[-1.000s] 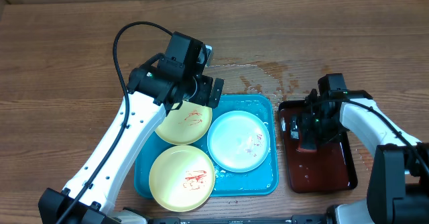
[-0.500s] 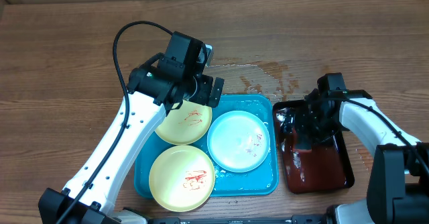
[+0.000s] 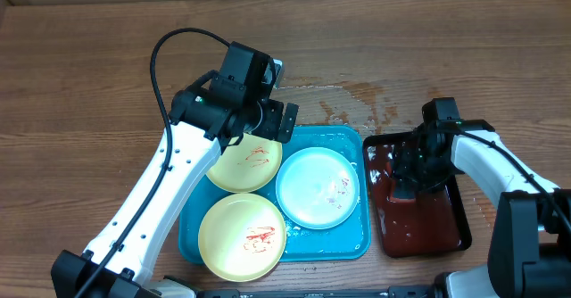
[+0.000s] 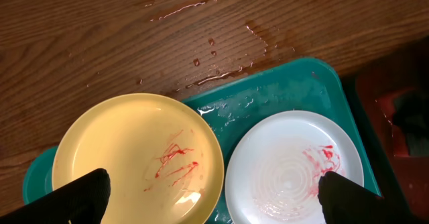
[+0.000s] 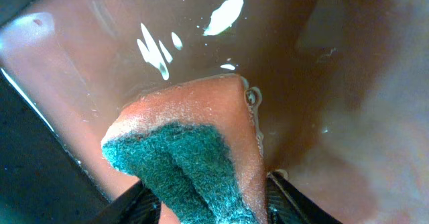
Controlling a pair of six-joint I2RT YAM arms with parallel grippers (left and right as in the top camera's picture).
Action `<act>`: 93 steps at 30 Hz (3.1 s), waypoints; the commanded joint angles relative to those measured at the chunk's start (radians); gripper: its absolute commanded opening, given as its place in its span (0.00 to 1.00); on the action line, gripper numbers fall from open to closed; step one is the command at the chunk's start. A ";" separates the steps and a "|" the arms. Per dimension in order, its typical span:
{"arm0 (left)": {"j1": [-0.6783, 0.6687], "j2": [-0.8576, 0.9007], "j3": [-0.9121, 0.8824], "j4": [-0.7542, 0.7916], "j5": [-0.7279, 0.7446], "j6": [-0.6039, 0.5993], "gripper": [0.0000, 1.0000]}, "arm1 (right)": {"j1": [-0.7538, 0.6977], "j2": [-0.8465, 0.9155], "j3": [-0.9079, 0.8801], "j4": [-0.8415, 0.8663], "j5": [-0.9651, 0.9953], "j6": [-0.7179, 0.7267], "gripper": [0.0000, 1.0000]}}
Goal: Clean dirty plates on tray and stack at the side
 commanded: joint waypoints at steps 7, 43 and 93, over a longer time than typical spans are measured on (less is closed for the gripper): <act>-0.007 0.007 0.017 0.002 0.008 0.021 1.00 | 0.002 0.008 -0.005 0.006 0.044 0.003 0.18; -0.007 0.007 0.017 -0.022 0.009 0.010 0.80 | 0.002 0.008 -0.005 0.011 0.058 -0.023 0.68; -0.007 0.206 0.017 -0.132 0.114 0.015 0.14 | 0.002 -0.137 0.102 -0.170 0.096 0.076 0.04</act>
